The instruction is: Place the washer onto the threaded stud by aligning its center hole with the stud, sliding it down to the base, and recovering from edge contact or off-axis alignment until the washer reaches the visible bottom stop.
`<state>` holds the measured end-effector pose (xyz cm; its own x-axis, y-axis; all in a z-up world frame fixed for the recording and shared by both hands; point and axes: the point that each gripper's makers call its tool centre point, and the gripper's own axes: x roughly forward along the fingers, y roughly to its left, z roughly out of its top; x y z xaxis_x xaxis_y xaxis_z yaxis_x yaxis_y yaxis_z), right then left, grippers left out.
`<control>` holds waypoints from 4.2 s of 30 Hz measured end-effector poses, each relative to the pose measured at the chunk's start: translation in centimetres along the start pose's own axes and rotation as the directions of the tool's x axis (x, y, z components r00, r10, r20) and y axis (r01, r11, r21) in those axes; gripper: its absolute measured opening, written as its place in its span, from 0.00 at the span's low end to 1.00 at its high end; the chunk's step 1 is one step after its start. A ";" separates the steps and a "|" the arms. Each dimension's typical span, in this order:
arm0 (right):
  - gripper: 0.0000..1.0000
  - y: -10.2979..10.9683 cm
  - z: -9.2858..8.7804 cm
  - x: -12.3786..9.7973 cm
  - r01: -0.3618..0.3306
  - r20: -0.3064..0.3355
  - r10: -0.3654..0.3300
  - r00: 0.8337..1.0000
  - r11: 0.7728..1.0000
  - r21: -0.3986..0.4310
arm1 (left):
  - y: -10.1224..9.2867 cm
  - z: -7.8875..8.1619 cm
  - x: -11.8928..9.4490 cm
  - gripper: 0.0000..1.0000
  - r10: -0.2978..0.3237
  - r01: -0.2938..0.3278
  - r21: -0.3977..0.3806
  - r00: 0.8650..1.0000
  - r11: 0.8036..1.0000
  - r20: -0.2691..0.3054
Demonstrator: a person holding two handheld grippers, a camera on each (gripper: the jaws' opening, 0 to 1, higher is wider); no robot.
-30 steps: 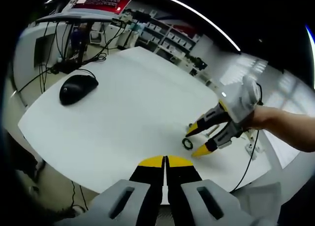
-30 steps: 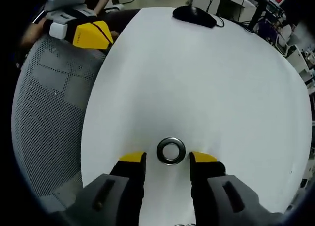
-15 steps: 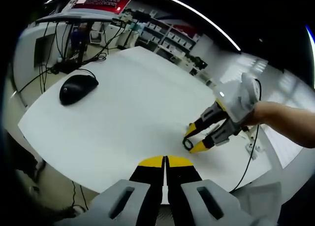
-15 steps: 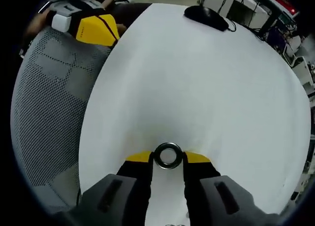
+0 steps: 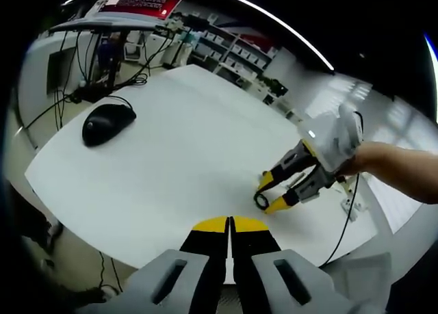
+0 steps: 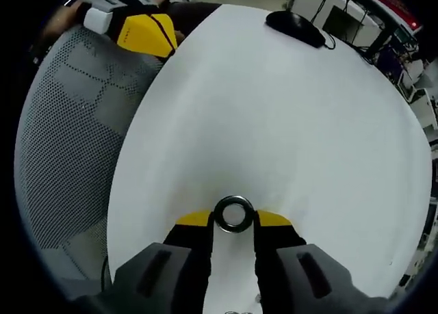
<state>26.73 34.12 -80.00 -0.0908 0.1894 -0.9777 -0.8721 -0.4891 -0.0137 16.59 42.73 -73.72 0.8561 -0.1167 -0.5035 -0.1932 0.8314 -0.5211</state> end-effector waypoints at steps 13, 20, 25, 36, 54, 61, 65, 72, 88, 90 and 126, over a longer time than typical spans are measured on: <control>0.23 0.0 -0.9 -1.1 0.012 0.067 -0.021 0.998 0.991 0.133 | 0.0 0.0 0.0 0.00 -0.002 0.002 0.000 1.000 1.000 0.001; 0.23 0.2 -0.8 -2.5 0.010 0.079 -0.022 0.997 0.990 0.144 | 0.0 0.0 0.0 0.00 0.000 0.000 0.001 1.000 1.000 -0.001; 0.23 0.0 -0.9 -3.7 0.016 0.081 -0.030 0.996 0.987 0.161 | 0.0 0.0 0.0 0.00 0.001 -0.001 0.000 1.000 1.000 -0.003; 0.23 -1.3 -1.0 -6.5 0.060 0.090 -0.079 0.993 0.979 0.193 | 0.0 0.0 0.0 0.00 0.000 0.000 -0.001 1.000 1.000 -0.001; 0.23 -3.6 -1.4 -8.9 0.135 0.038 -0.142 0.989 0.980 0.144 | 0.0 0.0 -0.1 0.00 -0.001 0.001 -0.003 1.000 1.000 0.002; 0.23 -4.8 -2.1 -8.3 0.166 -0.007 -0.166 0.986 0.979 0.121 | 0.1 0.1 0.0 0.00 -0.002 0.002 -0.002 1.000 1.000 0.006; 0.23 -5.0 -2.3 -8.1 0.161 -0.012 -0.160 0.987 0.979 0.124 | 0.1 0.1 0.0 0.00 -0.002 0.002 -0.002 1.000 1.000 0.005; 0.23 -5.1 -2.5 -7.4 0.144 -0.027 -0.142 0.990 0.982 0.122 | 0.0 0.2 0.0 0.00 -0.002 0.002 0.000 1.000 1.000 0.010; 0.23 -5.6 -3.3 -4.8 0.097 -0.063 -0.091 0.994 0.989 0.112 | 0.0 0.1 0.0 0.00 -0.005 0.005 0.002 1.000 1.000 0.004; 0.23 -5.6 -3.3 -4.6 0.091 -0.067 -0.083 0.994 0.989 0.113 | 0.0 0.1 0.0 0.00 -0.005 0.005 0.002 1.000 1.000 0.003; 0.47 -4.8 -5.4 -6.5 0.131 0.133 -0.193 0.972 0.916 0.378 | 0.0 0.0 0.0 0.00 -0.008 0.008 -0.005 1.000 1.000 0.000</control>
<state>34.11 30.68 -74.66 0.0166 0.3915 -0.9200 -0.9930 -0.1015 -0.0611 16.60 42.75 -73.71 0.8575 -0.1230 -0.4996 -0.1889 0.8279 -0.5280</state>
